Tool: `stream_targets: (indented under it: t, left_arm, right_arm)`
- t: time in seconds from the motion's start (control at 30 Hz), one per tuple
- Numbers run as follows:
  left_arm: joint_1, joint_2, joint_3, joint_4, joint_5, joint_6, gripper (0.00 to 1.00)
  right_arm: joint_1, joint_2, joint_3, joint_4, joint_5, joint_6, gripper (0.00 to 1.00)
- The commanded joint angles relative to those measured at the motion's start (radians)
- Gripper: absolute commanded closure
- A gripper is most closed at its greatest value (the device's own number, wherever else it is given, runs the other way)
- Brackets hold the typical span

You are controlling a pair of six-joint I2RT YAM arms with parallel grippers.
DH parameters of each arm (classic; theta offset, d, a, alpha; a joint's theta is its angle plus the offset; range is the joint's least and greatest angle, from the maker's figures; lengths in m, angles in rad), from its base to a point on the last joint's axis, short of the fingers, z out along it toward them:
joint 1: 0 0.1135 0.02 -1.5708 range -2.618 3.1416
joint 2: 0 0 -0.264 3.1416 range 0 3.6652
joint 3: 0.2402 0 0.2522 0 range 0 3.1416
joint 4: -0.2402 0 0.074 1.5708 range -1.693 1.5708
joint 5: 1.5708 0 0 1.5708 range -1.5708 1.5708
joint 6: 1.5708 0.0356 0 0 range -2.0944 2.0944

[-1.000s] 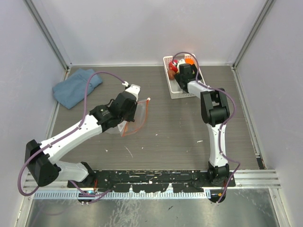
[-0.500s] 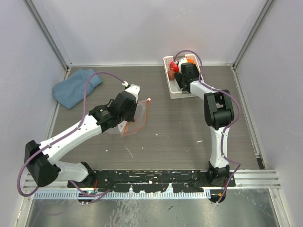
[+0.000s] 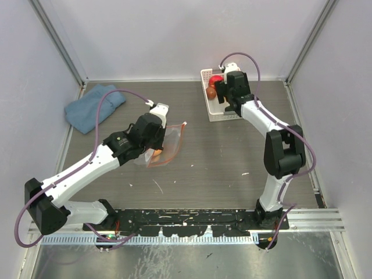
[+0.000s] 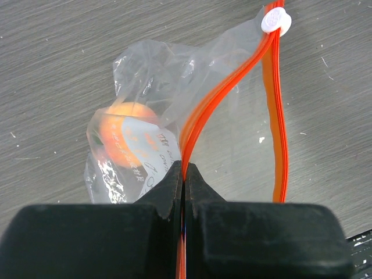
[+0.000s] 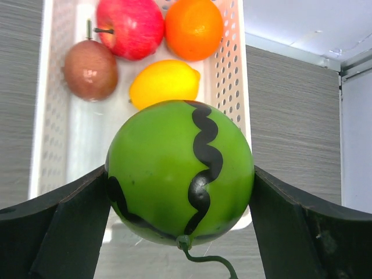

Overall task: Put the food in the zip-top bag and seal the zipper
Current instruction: Pick up the fake fruit from the bin.

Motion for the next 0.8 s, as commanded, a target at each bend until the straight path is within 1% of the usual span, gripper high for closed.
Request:
stream_targets:
  t: [0.0, 0.37, 0.53, 0.77]
  left_arm:
    - [0.003, -0.032, 0.007, 0.056, 0.023, -0.018, 1.00]
    - [0.002, -0.032, 0.026, 0.045, 0.025, -0.035, 1.00]
    - [0.004, -0.034, 0.029, 0.045, 0.028, -0.072, 1.00]
    - [0.004, -0.045, 0.026, 0.036, 0.040, -0.137, 1.00]
  right_arm:
    - [0.044, -0.166, -0.073, -0.010, -0.042, 0.094, 0.50]
    - [0.197, -0.528, -0.312, 0.017, -0.194, 0.257, 0.50]
    - [0.271, -0.665, -0.449, 0.093, -0.274, 0.325, 0.50]
    - [0.366, -0.793, -0.573, 0.209, -0.406, 0.377, 0.50]
